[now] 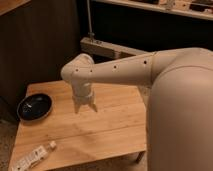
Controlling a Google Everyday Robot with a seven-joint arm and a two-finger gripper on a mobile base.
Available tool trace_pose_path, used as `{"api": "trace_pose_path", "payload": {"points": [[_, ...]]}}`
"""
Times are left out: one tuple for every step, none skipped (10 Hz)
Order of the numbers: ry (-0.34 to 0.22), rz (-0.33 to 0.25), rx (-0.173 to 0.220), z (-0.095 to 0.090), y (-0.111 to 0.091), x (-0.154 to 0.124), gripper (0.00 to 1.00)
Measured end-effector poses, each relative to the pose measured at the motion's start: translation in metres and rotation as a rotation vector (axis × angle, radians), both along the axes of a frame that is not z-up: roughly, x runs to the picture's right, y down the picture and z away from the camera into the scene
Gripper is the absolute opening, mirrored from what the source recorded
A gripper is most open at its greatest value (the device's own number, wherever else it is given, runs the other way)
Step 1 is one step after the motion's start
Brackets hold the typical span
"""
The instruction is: Place the bottle in the ceramic bowl
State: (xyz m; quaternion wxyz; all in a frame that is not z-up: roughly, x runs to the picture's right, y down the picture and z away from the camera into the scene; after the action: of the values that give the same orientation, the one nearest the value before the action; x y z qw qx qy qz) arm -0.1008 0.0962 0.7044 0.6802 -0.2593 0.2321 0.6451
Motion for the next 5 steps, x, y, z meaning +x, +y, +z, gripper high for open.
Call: {"api": "trace_pose_path", "payload": {"points": [[0.000,0.000,0.000,0.0000,0.0000,0.0000,0.65],[0.000,0.000,0.000,0.0000,0.0000,0.0000,0.65],[-0.007,-0.007,0.000,0.0000,-0.0004,-0.0004,0.65],[-0.038,-0.037,-0.001,-0.0008,0.0007,-0.0016,0.65],[-0.124,-0.099,0.006,-0.0032,0.0011,-0.0050,0.65]]}}
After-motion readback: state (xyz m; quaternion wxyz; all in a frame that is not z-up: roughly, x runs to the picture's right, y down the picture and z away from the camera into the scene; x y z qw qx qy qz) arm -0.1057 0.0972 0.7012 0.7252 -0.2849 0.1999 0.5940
